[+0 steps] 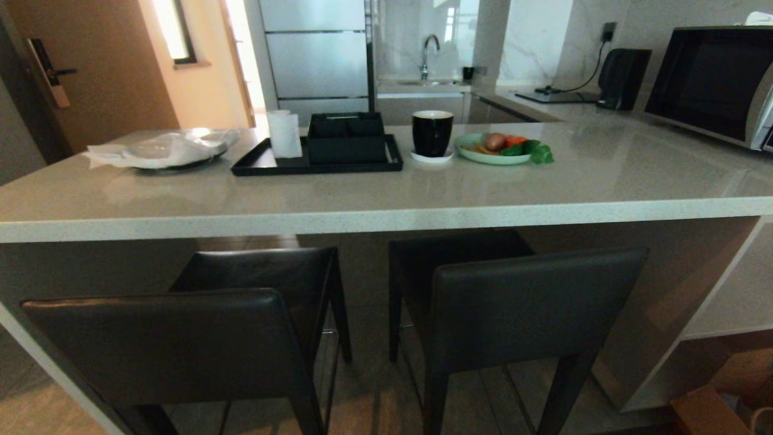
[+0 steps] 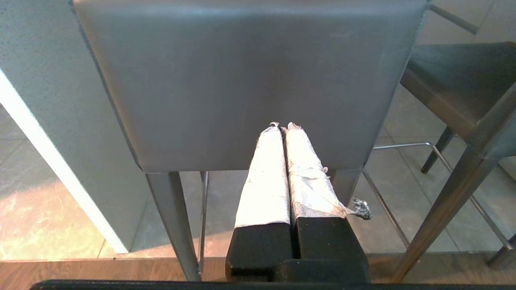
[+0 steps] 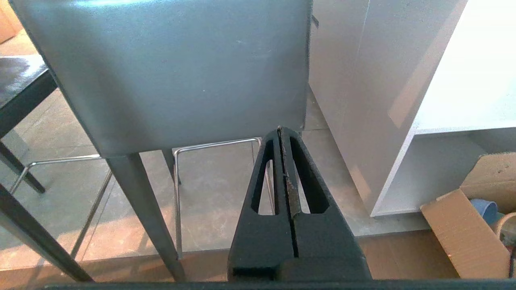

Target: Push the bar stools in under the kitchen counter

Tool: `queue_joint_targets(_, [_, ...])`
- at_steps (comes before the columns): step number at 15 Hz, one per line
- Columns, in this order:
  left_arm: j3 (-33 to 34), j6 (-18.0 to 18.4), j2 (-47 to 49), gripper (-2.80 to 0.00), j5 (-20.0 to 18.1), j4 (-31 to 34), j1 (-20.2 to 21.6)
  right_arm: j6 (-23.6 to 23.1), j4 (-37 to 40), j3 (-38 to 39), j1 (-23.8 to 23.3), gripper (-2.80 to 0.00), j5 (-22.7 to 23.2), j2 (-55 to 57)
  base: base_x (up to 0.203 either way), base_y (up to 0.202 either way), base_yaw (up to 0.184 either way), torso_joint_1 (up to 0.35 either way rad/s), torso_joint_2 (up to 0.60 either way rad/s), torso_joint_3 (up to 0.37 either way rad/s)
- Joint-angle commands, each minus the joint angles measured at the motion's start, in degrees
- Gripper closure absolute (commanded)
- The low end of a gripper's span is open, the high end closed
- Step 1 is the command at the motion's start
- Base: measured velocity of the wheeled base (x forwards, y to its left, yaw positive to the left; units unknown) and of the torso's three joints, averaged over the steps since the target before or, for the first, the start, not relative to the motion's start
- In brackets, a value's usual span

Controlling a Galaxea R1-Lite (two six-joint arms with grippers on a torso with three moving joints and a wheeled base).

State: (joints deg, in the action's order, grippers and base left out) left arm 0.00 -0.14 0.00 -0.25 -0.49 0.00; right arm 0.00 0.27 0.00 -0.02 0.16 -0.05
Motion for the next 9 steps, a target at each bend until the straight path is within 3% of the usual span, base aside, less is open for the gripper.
queue_joint_targets(1, [0.0,0.0,0.1,0.00,0.0,0.0,0.0,0.0,0.0,0.1,0.0,0.00,0.0,0.1,0.000,0.000,0.000,0.000,0.00,0.000])
queue_joint_targets(9, [0.0,-0.5,0.1,0.00,0.1,0.0,0.0,0.0,0.0,0.1,-0.1,0.00,0.0,0.0,0.000,0.000,0.000,0.000,0.00,0.000])
